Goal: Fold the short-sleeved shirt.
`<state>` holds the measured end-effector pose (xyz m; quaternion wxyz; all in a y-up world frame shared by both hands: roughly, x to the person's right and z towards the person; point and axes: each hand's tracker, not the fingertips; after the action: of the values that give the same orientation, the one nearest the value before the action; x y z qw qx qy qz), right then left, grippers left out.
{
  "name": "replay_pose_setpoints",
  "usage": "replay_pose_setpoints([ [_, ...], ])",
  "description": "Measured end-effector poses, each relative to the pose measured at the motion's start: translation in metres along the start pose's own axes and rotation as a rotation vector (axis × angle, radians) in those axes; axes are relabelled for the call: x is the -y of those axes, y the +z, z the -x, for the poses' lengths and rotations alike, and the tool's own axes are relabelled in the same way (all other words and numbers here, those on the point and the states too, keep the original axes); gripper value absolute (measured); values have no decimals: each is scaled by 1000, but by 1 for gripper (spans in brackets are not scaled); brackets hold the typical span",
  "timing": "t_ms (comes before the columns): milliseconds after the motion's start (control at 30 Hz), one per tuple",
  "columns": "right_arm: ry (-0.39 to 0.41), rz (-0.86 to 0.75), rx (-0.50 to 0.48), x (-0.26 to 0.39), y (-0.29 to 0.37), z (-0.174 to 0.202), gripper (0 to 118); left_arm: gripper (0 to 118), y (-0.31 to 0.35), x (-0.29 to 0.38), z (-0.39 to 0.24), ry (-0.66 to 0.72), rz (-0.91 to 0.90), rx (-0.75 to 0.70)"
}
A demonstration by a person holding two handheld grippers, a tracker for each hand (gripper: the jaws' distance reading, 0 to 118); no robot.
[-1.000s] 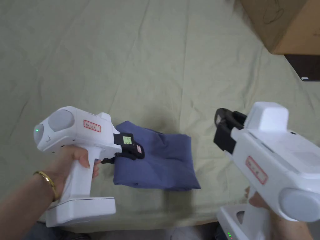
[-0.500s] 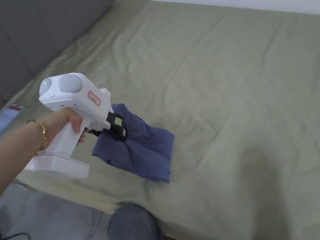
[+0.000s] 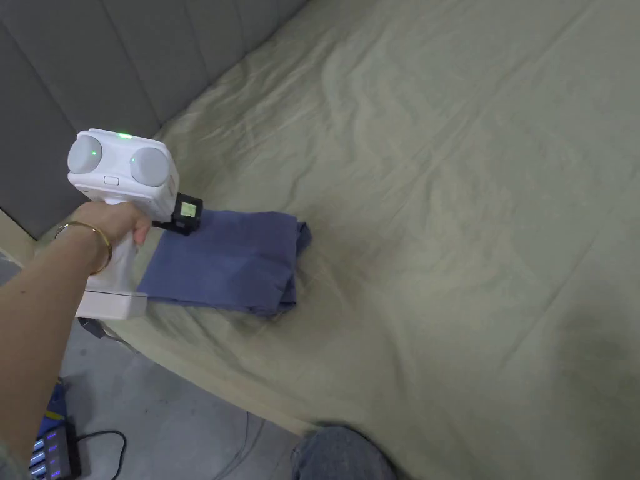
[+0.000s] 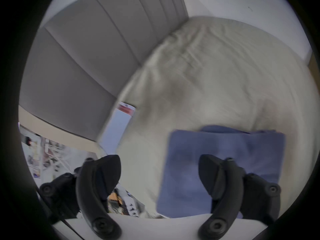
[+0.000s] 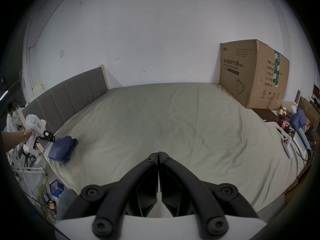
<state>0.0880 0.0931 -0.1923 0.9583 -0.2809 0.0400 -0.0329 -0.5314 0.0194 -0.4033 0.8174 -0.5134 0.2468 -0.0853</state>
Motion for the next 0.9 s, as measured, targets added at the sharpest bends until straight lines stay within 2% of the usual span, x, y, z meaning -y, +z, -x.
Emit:
replay_pose_setpoints([
  [33, 4, 2, -1, 0, 0, 0, 0, 99, 5, 2, -1, -2, -22, -32],
  [133, 5, -2, -5, 1, 3, -5, 0, 96, 34, -1, -2, 66, -139, -83],
  [200, -3, -16, -2, 0, 9, -11, 0, 75, 72, -2, -7, 116, -304, -65],
  [233, -4, -25, -1, -1, 14, -13, 0, 52, 91, -3, -11, 129, -372, -43],
  [333, 6, -73, 12, -9, 29, -24, 0, 13, 158, -5, -26, 180, -562, 94],
  [400, 16, -115, 30, -18, 40, -30, 0, 3, 202, -3, -43, 171, -660, 161],
  [433, 16, -142, 37, -23, 46, -35, 0, 0, 222, -2, -51, 147, -705, 187],
  [633, 15, -279, 80, -53, 83, -62, 0, 0, 324, 23, -104, 142, -920, 411],
  [767, 52, -356, 95, -69, 102, -71, 0, 0, 361, 50, -146, 139, -991, 475],
  [900, 55, -396, 115, -77, 112, -80, 0, 0, 379, 81, -186, 73, -1011, 562],
])
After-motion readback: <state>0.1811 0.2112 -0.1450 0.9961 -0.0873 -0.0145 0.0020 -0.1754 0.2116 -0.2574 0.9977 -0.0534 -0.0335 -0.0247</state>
